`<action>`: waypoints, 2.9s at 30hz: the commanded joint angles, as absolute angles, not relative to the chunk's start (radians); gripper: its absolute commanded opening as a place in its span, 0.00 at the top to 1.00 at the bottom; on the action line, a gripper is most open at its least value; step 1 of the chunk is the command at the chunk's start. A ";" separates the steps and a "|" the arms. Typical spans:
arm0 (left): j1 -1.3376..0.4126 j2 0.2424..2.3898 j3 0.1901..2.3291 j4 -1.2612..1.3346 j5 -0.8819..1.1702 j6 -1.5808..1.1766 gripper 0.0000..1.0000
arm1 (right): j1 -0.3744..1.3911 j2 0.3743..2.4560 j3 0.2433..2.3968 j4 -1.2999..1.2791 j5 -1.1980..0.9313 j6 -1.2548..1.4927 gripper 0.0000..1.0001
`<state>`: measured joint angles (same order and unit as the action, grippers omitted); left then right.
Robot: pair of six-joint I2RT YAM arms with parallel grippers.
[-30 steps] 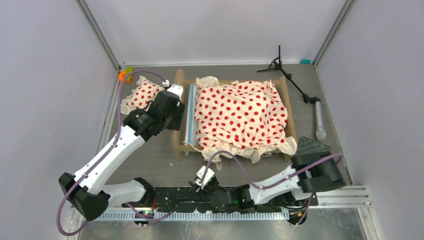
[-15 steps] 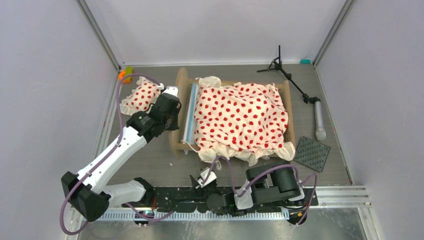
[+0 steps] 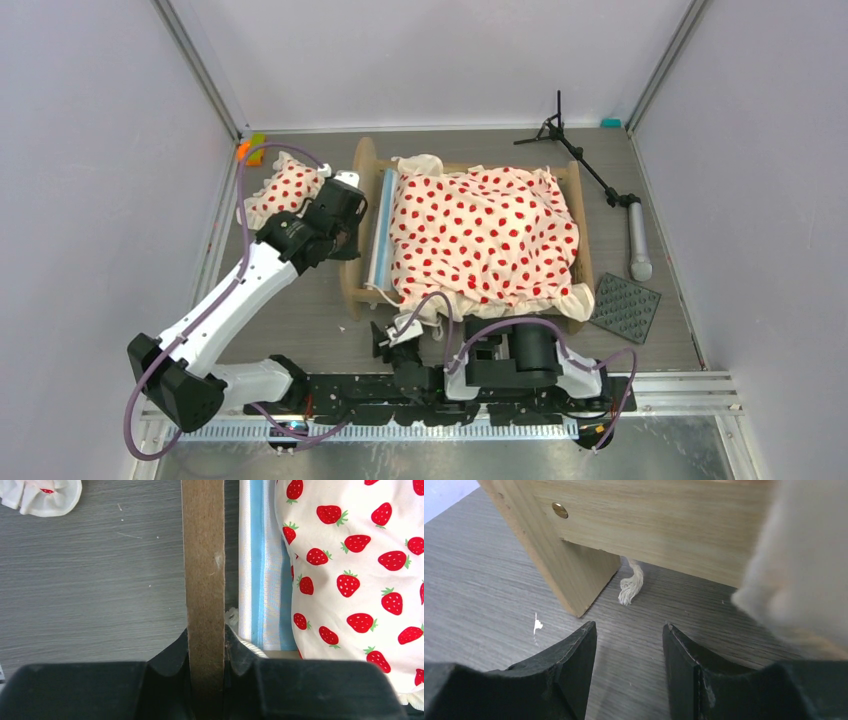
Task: Set up the pet bed
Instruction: Adjust the ropes on the bed frame.
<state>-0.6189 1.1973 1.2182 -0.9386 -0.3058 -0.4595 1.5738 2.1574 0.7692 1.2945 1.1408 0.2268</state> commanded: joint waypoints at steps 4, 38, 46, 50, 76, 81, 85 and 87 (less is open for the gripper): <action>-0.631 1.168 1.331 -0.961 -0.229 -0.473 1.00 | 1.529 2.277 0.883 1.434 1.224 0.218 0.44; -0.632 1.148 1.283 -0.922 -0.188 -0.509 1.00 | 1.562 2.406 0.977 1.436 1.207 0.168 1.00; -0.632 1.160 1.255 -0.893 -0.193 -0.506 1.00 | 1.676 2.331 0.872 1.436 1.246 0.200 1.00; -0.631 1.164 1.238 -0.875 -0.190 -0.502 1.00 | 1.725 2.290 0.837 1.434 1.213 0.221 1.00; -0.631 1.195 1.161 -0.810 -0.189 -0.494 1.00 | 1.910 2.135 0.862 1.159 0.948 0.255 1.00; -0.631 1.195 1.144 -0.798 -0.202 -0.495 1.00 | 1.941 2.071 0.846 1.013 0.899 0.302 1.00; -0.631 1.198 1.133 -0.792 -0.207 -0.495 1.00 | 1.948 2.041 0.864 0.876 0.787 0.375 1.00; -0.631 1.197 1.128 -0.791 -0.210 -0.496 1.00 | 1.952 2.037 0.864 0.852 0.758 0.394 1.00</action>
<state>-0.6247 1.1641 1.1770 -0.9321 -0.2947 -0.4786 1.8877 2.0766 0.8459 0.9646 0.9730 0.2878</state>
